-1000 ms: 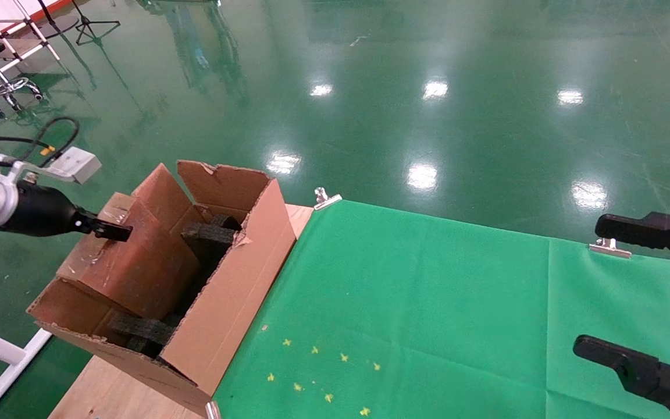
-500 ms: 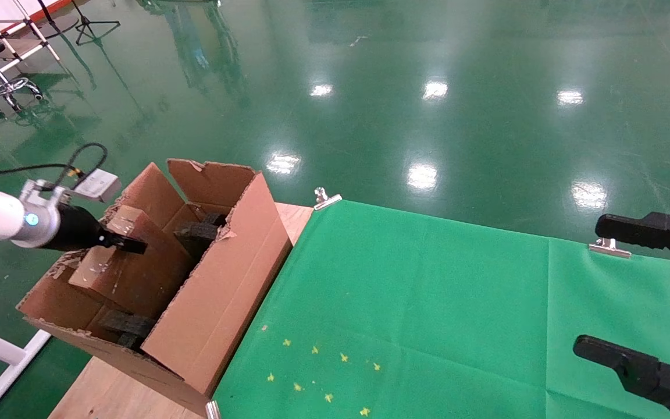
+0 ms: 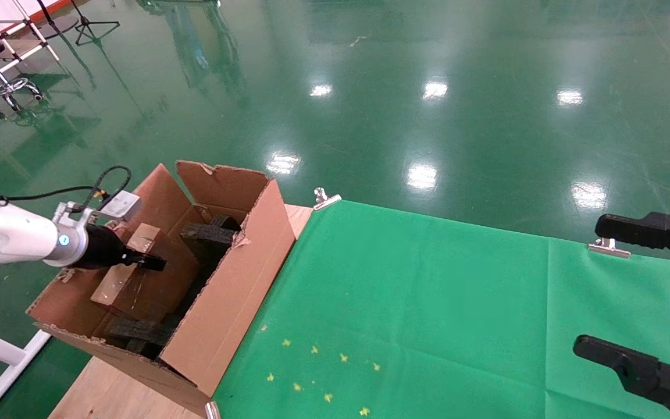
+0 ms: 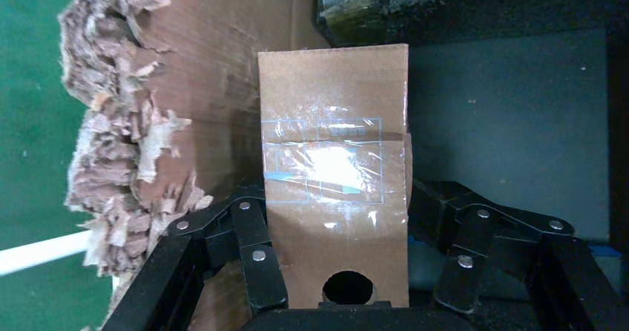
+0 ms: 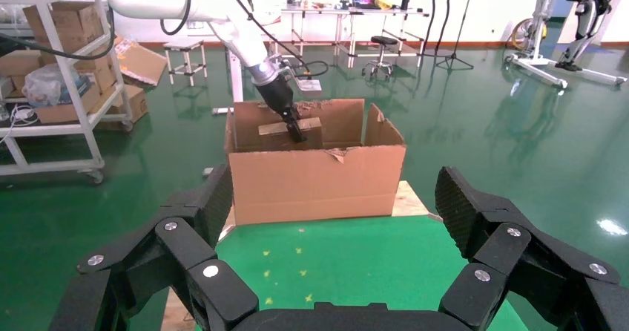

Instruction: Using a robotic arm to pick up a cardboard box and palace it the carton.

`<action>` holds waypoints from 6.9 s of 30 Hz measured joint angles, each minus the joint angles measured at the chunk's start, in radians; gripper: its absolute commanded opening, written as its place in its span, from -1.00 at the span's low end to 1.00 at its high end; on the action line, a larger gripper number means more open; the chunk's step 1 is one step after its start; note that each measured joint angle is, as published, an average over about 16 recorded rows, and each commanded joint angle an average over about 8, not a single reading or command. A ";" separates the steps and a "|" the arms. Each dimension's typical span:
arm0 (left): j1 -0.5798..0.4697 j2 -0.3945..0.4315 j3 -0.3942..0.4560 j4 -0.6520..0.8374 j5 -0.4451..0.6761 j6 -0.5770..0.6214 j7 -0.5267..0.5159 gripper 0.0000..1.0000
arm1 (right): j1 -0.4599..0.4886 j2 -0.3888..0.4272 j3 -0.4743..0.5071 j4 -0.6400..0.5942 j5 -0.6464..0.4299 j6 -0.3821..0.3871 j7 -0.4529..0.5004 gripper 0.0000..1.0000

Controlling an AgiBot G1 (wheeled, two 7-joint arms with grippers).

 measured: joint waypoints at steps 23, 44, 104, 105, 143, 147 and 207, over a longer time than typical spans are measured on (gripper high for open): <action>0.020 0.009 -0.004 0.005 -0.006 -0.020 -0.006 1.00 | 0.000 0.000 0.000 0.000 0.000 0.000 0.000 1.00; -0.077 -0.066 -0.050 -0.194 -0.076 0.096 0.063 1.00 | 0.000 0.000 0.000 0.000 0.000 0.000 0.000 1.00; 0.337 -0.197 -0.401 -1.006 -0.745 0.551 0.233 1.00 | 0.000 0.000 0.000 -0.001 0.000 0.001 0.000 1.00; 0.349 -0.197 -0.409 -1.020 -0.760 0.557 0.238 1.00 | 0.000 0.000 0.000 -0.001 0.000 0.001 0.000 1.00; 0.603 -0.212 -0.581 -1.298 -1.078 0.679 0.332 1.00 | -0.001 0.001 0.000 -0.001 0.000 0.001 0.000 1.00; 0.601 -0.212 -0.579 -1.295 -1.075 0.677 0.331 1.00 | -0.001 0.001 0.000 -0.001 0.000 0.001 0.000 1.00; 0.594 -0.211 -0.574 -1.288 -1.066 0.674 0.329 1.00 | -0.001 0.001 0.000 -0.001 0.000 0.001 0.000 1.00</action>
